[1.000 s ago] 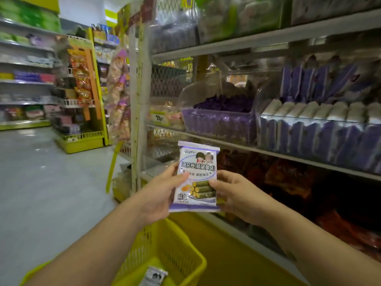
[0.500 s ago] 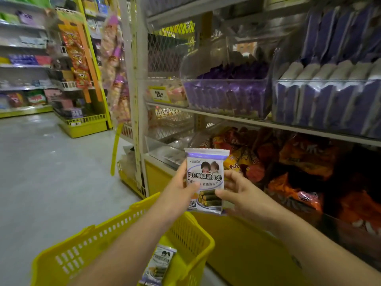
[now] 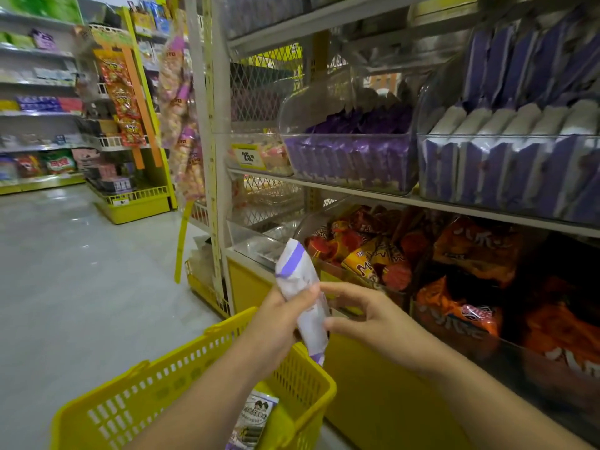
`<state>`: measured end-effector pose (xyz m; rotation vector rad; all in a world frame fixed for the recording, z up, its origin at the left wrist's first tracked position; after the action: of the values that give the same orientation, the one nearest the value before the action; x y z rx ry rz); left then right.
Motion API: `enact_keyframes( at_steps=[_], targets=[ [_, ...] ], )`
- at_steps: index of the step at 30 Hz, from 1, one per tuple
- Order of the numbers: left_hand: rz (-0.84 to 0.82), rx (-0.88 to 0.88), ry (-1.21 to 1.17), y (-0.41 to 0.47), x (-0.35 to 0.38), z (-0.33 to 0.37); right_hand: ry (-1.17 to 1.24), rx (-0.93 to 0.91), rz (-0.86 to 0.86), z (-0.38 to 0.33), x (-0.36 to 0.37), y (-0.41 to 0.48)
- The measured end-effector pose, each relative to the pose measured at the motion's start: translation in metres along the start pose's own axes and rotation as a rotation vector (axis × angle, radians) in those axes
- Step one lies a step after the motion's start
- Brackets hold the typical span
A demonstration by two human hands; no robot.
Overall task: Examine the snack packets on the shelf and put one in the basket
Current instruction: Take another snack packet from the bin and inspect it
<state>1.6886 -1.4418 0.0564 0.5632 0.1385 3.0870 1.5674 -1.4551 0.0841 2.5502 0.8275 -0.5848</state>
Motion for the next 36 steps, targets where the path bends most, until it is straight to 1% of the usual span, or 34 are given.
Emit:
enact_keyframes(
  at_steps=[2, 3, 5, 7, 11, 15, 17, 19, 21, 23, 25, 27, 29, 31, 36],
  targets=[
    [-0.056, -0.022, -0.171, -0.002, -0.002, 0.004, 0.03, 0.018, 0.06, 0.001, -0.008, 0.0],
    [-0.095, -0.029, -0.209, -0.003, -0.002, 0.006, 0.063, 0.032, 0.072, 0.002, -0.01, 0.0],
    [-0.15, -0.052, -0.257, -0.005, -0.003, 0.007, 0.162, 0.074, 0.038, 0.005, -0.007, 0.0],
    [-0.148, -0.056, -0.289, -0.005, -0.006, 0.008, 0.255, 0.097, -0.008, 0.005, -0.002, -0.002],
    [-0.003, 0.061, -0.205, -0.002, -0.018, 0.017, 0.287, 0.078, -0.025, -0.003, 0.001, -0.003],
    [0.086, 0.105, -0.216, 0.001, -0.024, 0.021, 0.457, 0.096, -0.136, -0.004, 0.007, -0.003],
    [0.177, 0.111, -0.232, 0.002, -0.028, 0.019, 0.542, 0.109, -0.163, -0.002, 0.01, -0.003],
    [0.266, 0.133, -0.132, 0.002, -0.032, 0.017, 0.59, 0.12, -0.158, 0.001, 0.011, -0.003],
    [0.31, 0.168, 0.008, 0.0, -0.031, 0.018, 0.611, 0.132, -0.151, 0.003, 0.013, -0.002],
    [0.268, 0.161, 0.116, 0.0, -0.027, 0.017, 0.608, 0.14, -0.112, 0.005, 0.012, -0.001],
    [0.178, 0.104, 0.216, 0.002, -0.019, 0.014, 0.583, 0.152, -0.04, 0.008, 0.007, 0.0],
    [0.107, 0.046, 0.326, 0.002, -0.014, 0.01, 0.517, 0.155, 0.025, 0.009, 0.001, 0.0],
    [0.057, 0.025, 0.405, 0.002, -0.009, 0.008, 0.419, 0.145, 0.061, 0.008, -0.003, -0.001],
    [0.042, 0.034, 0.416, 0.002, -0.008, 0.007, 0.341, 0.118, 0.073, 0.005, -0.004, -0.003],
    [0.079, 0.093, 0.421, 0.002, -0.011, 0.009, 0.202, 0.054, 0.069, -0.004, -0.001, -0.006]
  ],
)
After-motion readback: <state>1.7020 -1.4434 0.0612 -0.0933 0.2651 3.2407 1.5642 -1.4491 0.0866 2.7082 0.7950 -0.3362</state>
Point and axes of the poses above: each hand's wrist, its own y-axis towards the middle knuckle, its own x-axis out of the palm, z = x × y, the point moved 7 cm from there along y, towards the middle knuckle, and after that the axes turned 6 degrees about -y, right-handed, at the moved point
